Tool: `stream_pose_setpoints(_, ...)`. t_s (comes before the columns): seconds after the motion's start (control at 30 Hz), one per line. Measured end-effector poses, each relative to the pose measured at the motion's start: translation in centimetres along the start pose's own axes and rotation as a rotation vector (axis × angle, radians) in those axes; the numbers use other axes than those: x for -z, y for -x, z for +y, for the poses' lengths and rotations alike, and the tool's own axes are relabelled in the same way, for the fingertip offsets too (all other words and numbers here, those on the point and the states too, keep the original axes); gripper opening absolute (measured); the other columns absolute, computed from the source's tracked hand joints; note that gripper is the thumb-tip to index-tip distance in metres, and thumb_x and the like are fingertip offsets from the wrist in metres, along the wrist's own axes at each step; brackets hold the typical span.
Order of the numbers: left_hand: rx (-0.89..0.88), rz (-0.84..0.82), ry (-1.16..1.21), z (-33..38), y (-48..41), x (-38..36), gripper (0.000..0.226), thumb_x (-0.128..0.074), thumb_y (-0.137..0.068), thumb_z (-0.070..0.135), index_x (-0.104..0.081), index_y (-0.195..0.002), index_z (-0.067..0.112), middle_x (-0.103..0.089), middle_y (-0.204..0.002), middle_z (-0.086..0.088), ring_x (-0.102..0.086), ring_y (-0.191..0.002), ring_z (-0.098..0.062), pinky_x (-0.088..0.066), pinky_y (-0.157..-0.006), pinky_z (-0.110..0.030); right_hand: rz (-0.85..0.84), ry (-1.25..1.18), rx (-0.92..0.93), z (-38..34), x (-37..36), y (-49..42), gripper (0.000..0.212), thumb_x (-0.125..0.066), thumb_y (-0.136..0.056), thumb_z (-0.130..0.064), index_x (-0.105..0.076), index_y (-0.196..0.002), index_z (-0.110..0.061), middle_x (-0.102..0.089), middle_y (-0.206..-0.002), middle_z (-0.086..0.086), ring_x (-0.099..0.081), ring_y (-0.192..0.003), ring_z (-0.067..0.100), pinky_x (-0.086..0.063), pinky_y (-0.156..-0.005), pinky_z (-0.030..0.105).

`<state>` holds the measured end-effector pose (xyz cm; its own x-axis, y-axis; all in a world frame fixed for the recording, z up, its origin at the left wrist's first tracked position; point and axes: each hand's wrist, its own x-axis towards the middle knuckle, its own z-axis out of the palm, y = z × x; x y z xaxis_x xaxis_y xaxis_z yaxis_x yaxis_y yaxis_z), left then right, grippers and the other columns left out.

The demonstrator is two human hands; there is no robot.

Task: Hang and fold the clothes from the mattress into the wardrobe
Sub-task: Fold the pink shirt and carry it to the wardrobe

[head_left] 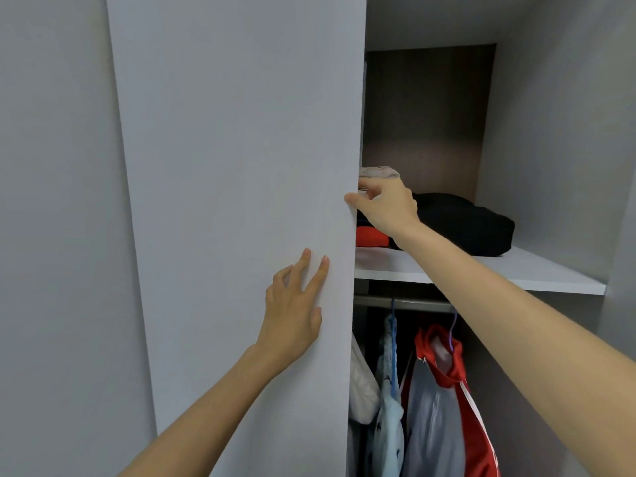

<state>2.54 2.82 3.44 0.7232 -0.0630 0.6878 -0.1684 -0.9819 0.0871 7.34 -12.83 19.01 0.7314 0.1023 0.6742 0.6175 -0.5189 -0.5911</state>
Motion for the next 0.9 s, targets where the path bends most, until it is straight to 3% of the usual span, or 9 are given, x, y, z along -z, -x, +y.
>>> stream_pose_setpoints(0.17, 0.048, -0.079, 0.028, 0.9, -0.1, 1.9, 0.075, -0.045, -0.096, 0.034, 0.006, -0.15, 0.035, 0.013, -0.159, 0.005, -0.004, -0.144, -0.022, -0.023, -0.114, -0.037, -0.042, -0.034, -0.021, -1.0, -0.1, 1.0, 0.029, -0.054, -0.095, -0.019, -0.063, -0.123, -0.017, -0.068, -0.096, 0.004, -0.061, -0.085, 0.018, -0.053, -0.087, 0.04)
stream_pose_setpoints(0.33, 0.073, -0.081, 0.107, 2.2, 1.8, 5.4, 0.066, -0.043, -0.098, 0.034, -0.005, -0.151, 0.035, -0.003, -0.16, 0.005, -0.008, -0.147, -0.02, -0.018, -0.116, -0.036, -0.032, -0.057, -0.081, -2.5, 2.5, 4.7, 0.032, -0.051, -0.096, -0.02, -0.057, -0.128, -0.019, -0.063, -0.116, 0.003, -0.052, -0.097, 0.009, -0.044, -0.085, 0.027)
stream_pose_setpoints(0.5, 0.052, -0.081, 0.237, 4.7, 5.7, 9.8, 0.059, -0.042, -0.099, 0.032, -0.014, -0.151, 0.032, -0.019, -0.158, 0.003, -0.023, -0.143, -0.017, -0.024, -0.113, -0.032, 0.006, -0.002, -0.064, -5.2, 6.6, 11.0, 0.029, -0.052, -0.096, -0.019, -0.058, -0.125, -0.02, -0.063, -0.117, 0.002, -0.057, -0.103, 0.012, -0.041, -0.077, 0.022)
stream_pose_setpoints(0.63, -0.009, -0.087, 0.349, 8.1, 9.5, 13.8, 0.055, -0.042, -0.099, 0.031, -0.02, -0.15, 0.031, -0.03, -0.154, 0.003, -0.033, -0.138, -0.017, -0.03, -0.11, -0.032, 0.072, 0.089, -0.048, -7.9, 10.8, 16.9, 0.029, -0.053, -0.096, -0.021, -0.061, -0.123, -0.021, -0.063, -0.113, -0.004, -0.054, -0.086, 0.004, -0.037, -0.063, 0.01)
stream_pose_setpoints(0.9, -0.141, -0.054, 0.525, 18.0, 14.2, 19.7, 0.055, -0.047, -0.097, 0.031, -0.026, -0.148, 0.032, -0.041, -0.146, 0.004, -0.043, -0.129, -0.014, -0.04, -0.1, -0.03, 0.185, 0.178, -0.062, -11.7, 21.2, 27.3, 0.024, -0.052, -0.096, -0.021, -0.062, -0.118, -0.021, -0.063, -0.104, -0.009, -0.052, -0.079, 0.001, -0.039, -0.067, 0.008)
